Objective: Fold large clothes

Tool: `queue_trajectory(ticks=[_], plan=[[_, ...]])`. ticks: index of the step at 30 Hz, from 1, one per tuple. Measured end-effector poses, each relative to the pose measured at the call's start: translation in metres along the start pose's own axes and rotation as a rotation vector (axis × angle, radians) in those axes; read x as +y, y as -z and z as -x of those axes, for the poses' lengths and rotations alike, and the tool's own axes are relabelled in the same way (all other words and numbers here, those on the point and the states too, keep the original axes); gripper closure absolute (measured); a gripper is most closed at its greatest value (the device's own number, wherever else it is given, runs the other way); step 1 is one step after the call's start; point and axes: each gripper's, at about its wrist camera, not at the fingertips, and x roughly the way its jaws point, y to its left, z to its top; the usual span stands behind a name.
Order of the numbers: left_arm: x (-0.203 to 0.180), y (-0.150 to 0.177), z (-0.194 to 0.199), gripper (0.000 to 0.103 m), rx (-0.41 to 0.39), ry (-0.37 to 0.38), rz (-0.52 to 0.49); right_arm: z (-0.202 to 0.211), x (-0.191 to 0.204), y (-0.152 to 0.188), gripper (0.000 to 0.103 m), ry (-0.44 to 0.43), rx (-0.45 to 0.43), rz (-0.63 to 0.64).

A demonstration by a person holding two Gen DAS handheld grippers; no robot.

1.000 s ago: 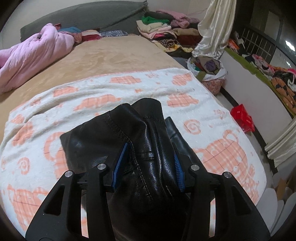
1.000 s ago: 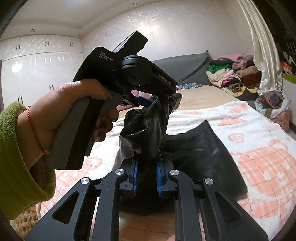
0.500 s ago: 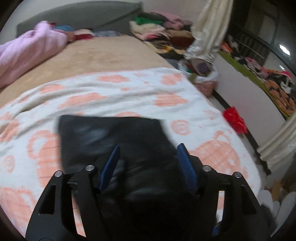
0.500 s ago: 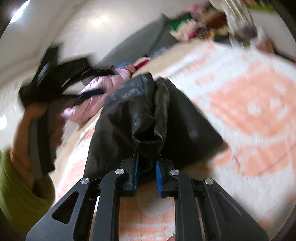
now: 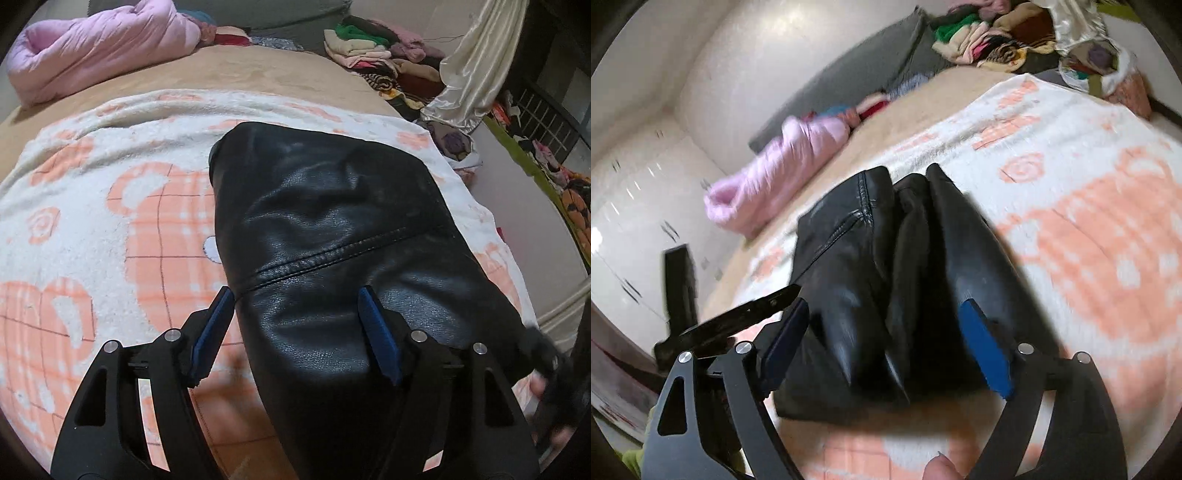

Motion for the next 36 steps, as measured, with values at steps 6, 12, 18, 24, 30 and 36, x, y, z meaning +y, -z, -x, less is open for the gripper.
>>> queue_trajectory(ticks=[6, 12, 18, 24, 30, 36], plan=[[0.010, 0.000, 0.004, 0.042, 0.010, 0.040, 0.038, -0.028, 0.011, -0.023, 0.080, -0.071, 0.061, 0.085], [0.009, -0.009, 0.023, 0.033, -0.016, 0.100, 0.049, 0.019, 0.010, -0.059, 0.080, -0.062, -0.078, 0.196], [-0.013, 0.005, -0.007, 0.016, 0.073, 0.120, 0.020, -0.025, -0.055, -0.044, 0.079, -0.026, 0.075, 0.050], [-0.032, 0.015, -0.020, 0.013, 0.096, 0.102, -0.031, -0.032, -0.090, -0.025, 0.077, -0.068, 0.081, -0.093], [-0.033, 0.016, -0.021, 0.013, 0.094, 0.099, -0.039, -0.018, -0.078, -0.029, 0.060, -0.035, 0.076, -0.080], [-0.031, 0.013, -0.019, 0.013, 0.094, 0.105, -0.046, 0.000, -0.095, -0.018, 0.047, -0.069, 0.085, -0.124]])
